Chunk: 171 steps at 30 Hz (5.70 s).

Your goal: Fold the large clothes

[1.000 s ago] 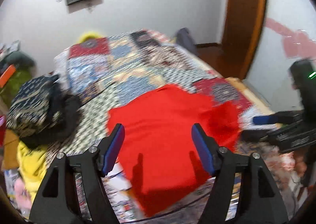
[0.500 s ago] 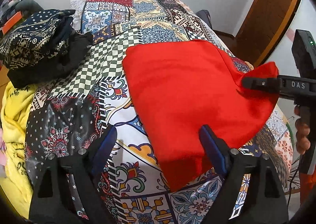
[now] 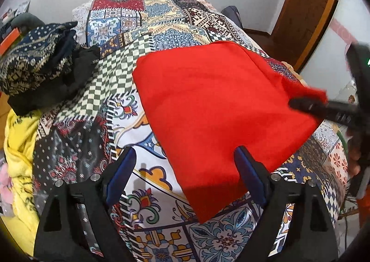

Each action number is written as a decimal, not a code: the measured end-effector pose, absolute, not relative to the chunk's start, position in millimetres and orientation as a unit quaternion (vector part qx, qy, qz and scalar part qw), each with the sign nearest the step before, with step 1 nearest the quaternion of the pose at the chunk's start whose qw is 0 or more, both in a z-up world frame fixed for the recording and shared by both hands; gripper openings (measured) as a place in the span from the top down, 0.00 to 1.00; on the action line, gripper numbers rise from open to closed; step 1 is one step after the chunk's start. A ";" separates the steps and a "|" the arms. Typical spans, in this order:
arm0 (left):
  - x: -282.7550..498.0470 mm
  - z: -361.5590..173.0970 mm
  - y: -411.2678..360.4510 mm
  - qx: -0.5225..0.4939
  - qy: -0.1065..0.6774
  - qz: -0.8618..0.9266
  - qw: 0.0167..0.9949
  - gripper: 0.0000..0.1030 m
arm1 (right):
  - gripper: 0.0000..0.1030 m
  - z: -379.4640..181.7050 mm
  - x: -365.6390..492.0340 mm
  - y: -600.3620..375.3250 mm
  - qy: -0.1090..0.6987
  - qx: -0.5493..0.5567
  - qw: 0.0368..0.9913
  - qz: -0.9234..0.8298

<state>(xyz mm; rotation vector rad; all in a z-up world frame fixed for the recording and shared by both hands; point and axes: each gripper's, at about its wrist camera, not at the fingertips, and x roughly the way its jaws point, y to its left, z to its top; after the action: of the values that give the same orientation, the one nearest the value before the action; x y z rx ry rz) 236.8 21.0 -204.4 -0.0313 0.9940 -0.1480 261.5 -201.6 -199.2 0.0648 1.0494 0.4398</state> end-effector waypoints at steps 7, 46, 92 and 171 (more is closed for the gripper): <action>231.5 -207.3 22.7 -0.011 0.476 -0.072 0.876 0.12 | 0.57 -221.4 250.5 -217.4 0.513 0.022 0.838 0.184; 343.7 -258.7 82.8 -0.285 0.538 -0.128 0.783 0.11 | 0.14 -271.2 357.7 -233.6 0.603 0.166 0.728 0.282; 298.0 -33.0 223.2 -0.209 0.342 -0.112 0.909 0.68 | 0.76 -69.9 351.6 -45.6 0.434 0.076 0.808 0.391; 32.1 70.2 146.1 -0.001 0.049 0.157 0.986 0.19 | 0.45 53.5 122.9 -0.1 0.101 0.013 0.904 0.416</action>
<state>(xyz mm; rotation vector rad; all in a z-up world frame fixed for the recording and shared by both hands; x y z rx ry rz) 32.1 146.1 70.2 -0.0030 0.0992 0.3160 122.9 -0.1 53.5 0.0269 0.2096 0.8588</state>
